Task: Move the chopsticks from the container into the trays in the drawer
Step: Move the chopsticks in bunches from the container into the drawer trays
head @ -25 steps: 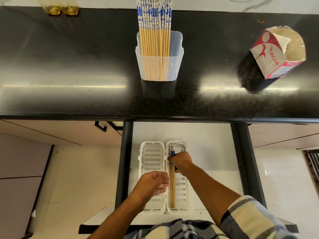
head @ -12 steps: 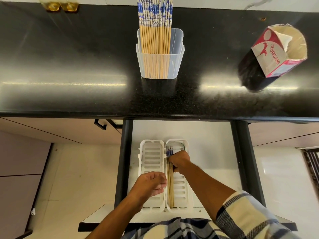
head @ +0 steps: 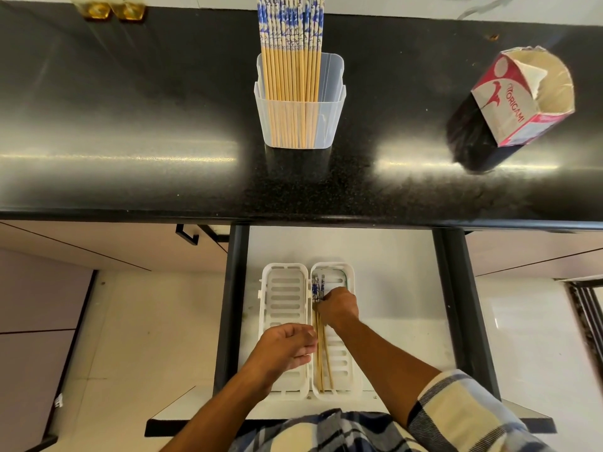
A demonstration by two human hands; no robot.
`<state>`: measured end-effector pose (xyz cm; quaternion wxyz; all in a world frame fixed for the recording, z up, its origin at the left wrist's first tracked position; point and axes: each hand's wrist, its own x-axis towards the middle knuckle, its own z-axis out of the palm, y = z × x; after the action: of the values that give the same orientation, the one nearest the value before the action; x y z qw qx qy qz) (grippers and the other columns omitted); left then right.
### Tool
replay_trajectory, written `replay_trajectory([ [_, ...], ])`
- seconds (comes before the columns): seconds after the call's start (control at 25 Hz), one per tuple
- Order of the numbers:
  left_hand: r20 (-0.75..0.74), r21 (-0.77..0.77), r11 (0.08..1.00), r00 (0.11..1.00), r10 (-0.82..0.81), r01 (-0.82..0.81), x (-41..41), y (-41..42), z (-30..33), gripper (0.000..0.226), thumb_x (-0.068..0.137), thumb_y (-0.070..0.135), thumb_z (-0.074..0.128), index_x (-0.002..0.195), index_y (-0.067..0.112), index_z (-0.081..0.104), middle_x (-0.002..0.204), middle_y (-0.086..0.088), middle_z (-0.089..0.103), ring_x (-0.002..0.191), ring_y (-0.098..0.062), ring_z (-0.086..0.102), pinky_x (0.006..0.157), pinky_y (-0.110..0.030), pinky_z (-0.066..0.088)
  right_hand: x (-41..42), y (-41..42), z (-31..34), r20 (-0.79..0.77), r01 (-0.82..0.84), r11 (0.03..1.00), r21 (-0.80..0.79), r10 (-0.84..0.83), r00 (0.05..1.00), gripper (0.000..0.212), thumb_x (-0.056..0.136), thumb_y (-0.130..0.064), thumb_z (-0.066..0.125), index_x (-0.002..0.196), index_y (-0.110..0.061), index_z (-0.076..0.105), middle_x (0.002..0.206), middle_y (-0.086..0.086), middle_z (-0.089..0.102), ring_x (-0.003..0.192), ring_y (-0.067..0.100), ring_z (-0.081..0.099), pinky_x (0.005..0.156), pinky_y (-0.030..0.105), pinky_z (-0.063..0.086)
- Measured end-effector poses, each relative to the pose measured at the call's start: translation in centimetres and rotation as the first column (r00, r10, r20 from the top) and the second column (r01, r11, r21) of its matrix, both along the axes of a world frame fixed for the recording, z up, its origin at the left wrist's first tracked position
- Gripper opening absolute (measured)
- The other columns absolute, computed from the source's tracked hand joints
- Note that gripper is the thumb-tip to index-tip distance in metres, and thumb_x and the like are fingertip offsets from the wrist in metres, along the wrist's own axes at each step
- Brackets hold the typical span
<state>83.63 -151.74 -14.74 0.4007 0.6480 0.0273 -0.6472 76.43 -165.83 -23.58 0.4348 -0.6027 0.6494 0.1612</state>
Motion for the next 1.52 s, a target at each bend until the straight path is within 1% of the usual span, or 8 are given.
replay_trajectory([
  [0.2, 0.005, 0.003, 1.000, 1.000, 0.005, -0.005, 0.2, 0.2, -0.1, 0.016, 0.090, 0.017, 0.073, 0.106, 0.014, 0.072, 0.099, -0.006, 0.080, 0.095, -0.019, 0.077, 0.082, -0.027, 0.061, -0.3, 0.6, 0.0, -0.040, -0.092, 0.994, -0.056, 0.090, 0.995, 0.027, 0.095, -0.011, 0.055, 0.120, -0.002, 0.061, 0.114, 0.013, 0.068, 0.101, 0.027, 0.068, 0.078, 0.030, 0.055],
  [0.4, 0.014, -0.010, 1.000, 1.000, -0.007, 0.007, 0.1, -0.1, -0.3, 0.014, 0.092, 0.019, 0.070, 0.105, 0.015, 0.072, 0.103, -0.008, 0.079, 0.099, -0.020, 0.075, 0.090, -0.032, 0.060, -0.2, 0.2, 0.2, -0.034, -0.084, 0.993, -0.087, 0.081, 0.996, 0.020, 0.093, -0.011, 0.060, 0.110, -0.003, 0.066, 0.106, 0.012, 0.071, 0.090, 0.026, 0.069, 0.067, 0.027, 0.053],
  [0.52, 0.130, -0.015, 0.984, 0.976, -0.176, 0.179, -0.6, -0.9, -0.4, 0.017, 0.095, 0.024, 0.066, 0.111, 0.022, 0.071, 0.112, -0.003, 0.075, 0.105, -0.017, 0.071, 0.098, -0.035, 0.056, -0.2, 0.2, 0.4, -0.061, -0.088, 0.989, -0.121, 0.081, 0.995, 0.017, 0.096, -0.012, 0.058, 0.109, -0.004, 0.064, 0.105, 0.011, 0.070, 0.090, 0.025, 0.069, 0.069, 0.027, 0.054],
  [0.64, 0.333, 0.037, 0.900, 0.844, -0.420, 0.434, -1.9, -1.9, -1.1, 0.032, 0.097, 0.031, 0.059, 0.126, 0.022, 0.068, 0.124, 0.004, 0.071, 0.112, -0.013, 0.066, 0.104, -0.038, 0.052, -0.4, 0.4, 0.6, -0.080, -0.121, 0.984, -0.132, 0.111, 0.991, 0.019, 0.096, -0.015, 0.059, 0.112, -0.005, 0.063, 0.107, 0.011, 0.070, 0.096, 0.027, 0.069, 0.075, 0.031, 0.057],
  [0.76, 0.341, 0.082, 0.852, 0.789, -0.511, 0.517, -2.9, -2.6, -1.5, 0.038, 0.100, 0.030, 0.052, 0.136, 0.022, 0.062, 0.137, 0.003, 0.064, 0.125, -0.016, 0.060, 0.109, -0.039, 0.046, -0.7, 0.4, 0.5, -0.074, -0.149, 0.981, -0.127, 0.140, 0.987, 0.023, 0.095, -0.016, 0.060, 0.115, -0.005, 0.063, 0.109, 0.012, 0.069, 0.097, 0.028, 0.069, 0.075, 0.032, 0.056],
  [0.96, 0.269, 0.083, 0.873, 0.832, -0.485, 0.481, -3.1, -2.5, -1.8, 0.041, 0.101, 0.026, 0.050, 0.141, 0.020, 0.056, 0.145, 0.001, 0.057, 0.134, -0.019, 0.053, 0.114, -0.041, 0.042, -1.3, 0.2, 0.8, -0.067, -0.290, 0.956, -0.051, 0.286, 0.956, 0.030, 0.098, -0.019, 0.052, 0.120, -0.001, 0.063, 0.116, 0.014, 0.069, 0.105, 0.027, 0.069, 0.084, 0.030, 0.057],
  [1.16, 0.185, 0.071, 0.929, 0.910, -0.370, 0.363, -2.1, -1.7, -1.9, 0.015, 0.098, 0.028, 0.056, 0.096, 0.031, 0.071, 0.115, -0.001, 0.072, 0.113, -0.019, 0.065, 0.106, -0.044, 0.051, -2.6, 1.4, 0.4, -0.027, -0.393, 0.920, -0.002, 0.393, 0.919, 0.025, 0.097, -0.014, 0.055, 0.114, -0.003, 0.068, 0.113, 0.013, 0.070, 0.104, 0.026, 0.069, 0.090, 0.032, 0.058],
  [1.52, 0.069, 0.047, 0.989, 0.987, -0.146, 0.143, -0.9, -0.2, -1.3, 0.015, 0.098, 0.022, 0.062, 0.110, 0.018, 0.070, 0.113, -0.007, 0.074, 0.108, -0.018, 0.070, 0.100, -0.035, 0.055, -4.4, 3.6, -0.7, -0.058, -0.344, 0.937, 0.068, 0.347, 0.936, 0.028, 0.094, -0.011, 0.052, 0.116, -0.001, 0.066, 0.110, 0.012, 0.072, 0.099, 0.025, 0.071, 0.080, 0.029, 0.059],
])
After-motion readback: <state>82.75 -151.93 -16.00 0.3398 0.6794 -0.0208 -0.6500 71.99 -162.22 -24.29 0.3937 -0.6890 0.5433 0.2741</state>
